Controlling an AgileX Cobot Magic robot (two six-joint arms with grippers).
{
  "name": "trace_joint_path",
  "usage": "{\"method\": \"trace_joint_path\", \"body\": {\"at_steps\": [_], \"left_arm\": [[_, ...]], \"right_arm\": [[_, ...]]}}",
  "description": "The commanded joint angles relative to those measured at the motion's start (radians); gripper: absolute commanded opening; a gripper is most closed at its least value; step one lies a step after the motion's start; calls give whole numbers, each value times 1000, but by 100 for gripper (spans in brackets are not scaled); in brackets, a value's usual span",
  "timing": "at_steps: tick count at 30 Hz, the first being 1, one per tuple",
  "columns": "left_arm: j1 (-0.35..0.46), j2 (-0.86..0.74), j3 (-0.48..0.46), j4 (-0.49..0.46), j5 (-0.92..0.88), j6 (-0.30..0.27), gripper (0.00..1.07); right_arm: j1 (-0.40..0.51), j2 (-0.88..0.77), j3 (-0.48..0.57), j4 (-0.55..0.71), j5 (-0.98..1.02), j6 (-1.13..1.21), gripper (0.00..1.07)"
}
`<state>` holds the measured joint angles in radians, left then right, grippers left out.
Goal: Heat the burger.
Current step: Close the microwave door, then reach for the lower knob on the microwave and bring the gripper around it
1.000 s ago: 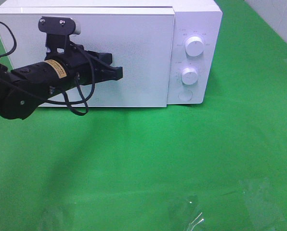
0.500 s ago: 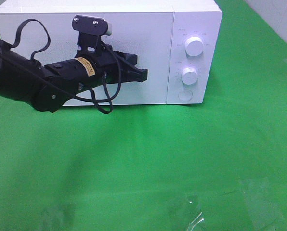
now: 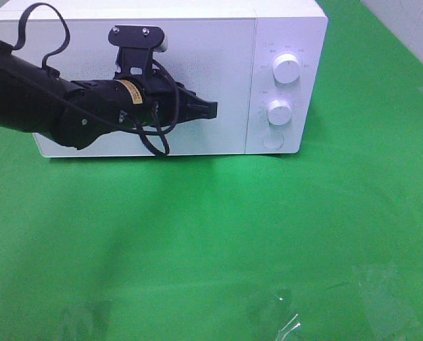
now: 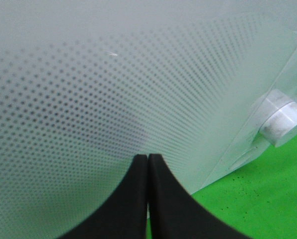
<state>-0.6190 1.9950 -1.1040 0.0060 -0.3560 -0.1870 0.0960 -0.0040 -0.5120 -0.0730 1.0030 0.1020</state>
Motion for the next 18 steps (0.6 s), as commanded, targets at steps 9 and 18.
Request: {"method": "trace_joint_path", "body": {"at_steps": [9,18], "left_arm": [[-97,-91,-9,-20,384,-5,62],[-121,-181,-11,-74,661,-5,100]], "right_arm": [[-6,-25,3,4,0,4,73],[-6,-25,3,4,0,4,73]]}}
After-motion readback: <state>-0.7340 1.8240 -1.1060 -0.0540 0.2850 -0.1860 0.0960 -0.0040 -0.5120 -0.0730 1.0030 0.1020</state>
